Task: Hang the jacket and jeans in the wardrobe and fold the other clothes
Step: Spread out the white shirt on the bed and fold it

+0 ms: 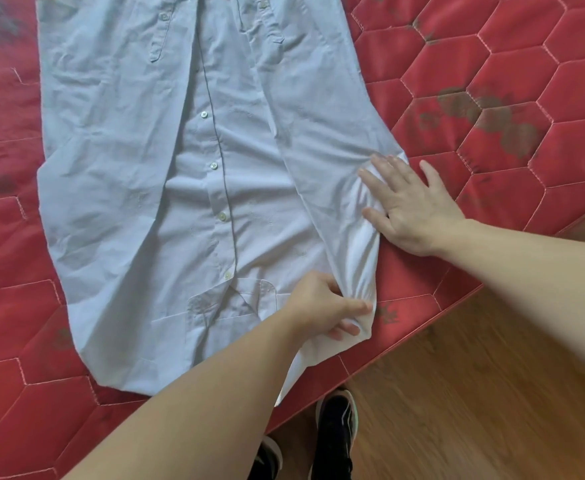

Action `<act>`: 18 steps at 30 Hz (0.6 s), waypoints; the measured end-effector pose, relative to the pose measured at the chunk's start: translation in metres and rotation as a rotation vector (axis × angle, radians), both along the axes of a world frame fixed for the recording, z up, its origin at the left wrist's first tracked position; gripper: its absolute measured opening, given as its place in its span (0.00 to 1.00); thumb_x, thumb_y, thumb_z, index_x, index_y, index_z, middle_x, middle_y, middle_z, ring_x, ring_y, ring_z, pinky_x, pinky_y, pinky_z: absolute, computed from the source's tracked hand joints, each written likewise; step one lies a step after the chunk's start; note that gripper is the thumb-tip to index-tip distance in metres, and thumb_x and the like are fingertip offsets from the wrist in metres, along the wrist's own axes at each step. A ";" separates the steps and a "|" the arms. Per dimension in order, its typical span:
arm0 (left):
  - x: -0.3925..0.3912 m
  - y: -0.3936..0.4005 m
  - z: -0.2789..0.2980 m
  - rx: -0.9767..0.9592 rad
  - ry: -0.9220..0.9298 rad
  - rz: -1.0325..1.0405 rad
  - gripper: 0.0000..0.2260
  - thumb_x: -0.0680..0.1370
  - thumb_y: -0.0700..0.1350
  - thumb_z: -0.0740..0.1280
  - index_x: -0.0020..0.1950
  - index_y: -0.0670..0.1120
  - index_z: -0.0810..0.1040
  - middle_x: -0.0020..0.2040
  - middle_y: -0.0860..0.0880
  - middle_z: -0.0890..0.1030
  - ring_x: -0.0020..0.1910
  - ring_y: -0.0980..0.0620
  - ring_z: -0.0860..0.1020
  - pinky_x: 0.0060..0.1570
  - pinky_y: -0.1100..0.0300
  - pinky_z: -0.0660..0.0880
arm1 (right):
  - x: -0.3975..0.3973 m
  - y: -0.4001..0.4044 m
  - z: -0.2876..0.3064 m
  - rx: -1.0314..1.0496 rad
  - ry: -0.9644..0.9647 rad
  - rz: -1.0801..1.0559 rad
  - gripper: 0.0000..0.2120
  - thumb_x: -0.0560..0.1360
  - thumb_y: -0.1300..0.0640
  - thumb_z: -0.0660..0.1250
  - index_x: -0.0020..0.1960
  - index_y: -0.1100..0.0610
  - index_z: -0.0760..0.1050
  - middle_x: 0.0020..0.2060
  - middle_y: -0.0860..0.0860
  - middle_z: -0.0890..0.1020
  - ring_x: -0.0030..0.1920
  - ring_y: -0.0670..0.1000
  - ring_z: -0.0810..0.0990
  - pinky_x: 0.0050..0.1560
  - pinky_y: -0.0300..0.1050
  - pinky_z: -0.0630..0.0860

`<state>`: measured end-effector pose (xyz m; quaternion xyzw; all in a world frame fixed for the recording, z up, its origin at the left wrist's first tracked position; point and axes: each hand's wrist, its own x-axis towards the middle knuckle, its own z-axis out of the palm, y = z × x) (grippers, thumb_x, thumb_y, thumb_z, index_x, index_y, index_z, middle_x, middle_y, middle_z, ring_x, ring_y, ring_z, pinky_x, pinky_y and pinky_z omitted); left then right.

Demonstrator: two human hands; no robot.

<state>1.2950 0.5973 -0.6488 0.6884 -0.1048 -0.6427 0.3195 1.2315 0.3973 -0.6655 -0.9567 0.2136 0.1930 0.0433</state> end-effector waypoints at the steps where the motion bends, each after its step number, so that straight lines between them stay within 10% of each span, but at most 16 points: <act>1: 0.000 0.000 -0.001 0.000 -0.003 -0.004 0.08 0.73 0.43 0.75 0.49 0.43 0.81 0.43 0.47 0.86 0.34 0.51 0.85 0.34 0.58 0.80 | 0.000 0.001 -0.001 -0.012 -0.006 -0.036 0.31 0.79 0.38 0.43 0.79 0.47 0.44 0.79 0.51 0.44 0.79 0.52 0.43 0.75 0.60 0.42; 10: -0.009 0.032 0.015 -0.061 -0.307 0.070 0.13 0.72 0.56 0.73 0.41 0.48 0.78 0.35 0.52 0.81 0.31 0.57 0.79 0.32 0.63 0.73 | -0.003 0.079 0.013 0.056 -0.155 0.000 0.34 0.74 0.38 0.48 0.76 0.52 0.60 0.77 0.56 0.58 0.76 0.57 0.56 0.72 0.61 0.51; 14: 0.009 0.083 0.025 0.004 -0.631 0.048 0.04 0.76 0.53 0.67 0.43 0.55 0.75 0.35 0.55 0.77 0.35 0.58 0.75 0.33 0.62 0.69 | -0.033 0.146 0.013 0.227 -0.350 -0.601 0.34 0.72 0.44 0.69 0.74 0.50 0.61 0.72 0.53 0.62 0.70 0.58 0.62 0.68 0.57 0.60; 18: 0.041 0.136 0.026 0.038 -0.855 0.013 0.06 0.75 0.49 0.67 0.50 0.53 0.77 0.41 0.56 0.74 0.43 0.53 0.75 0.40 0.59 0.69 | -0.041 0.174 0.022 0.532 -0.523 -0.943 0.32 0.73 0.52 0.71 0.74 0.50 0.63 0.66 0.51 0.69 0.64 0.53 0.71 0.62 0.47 0.67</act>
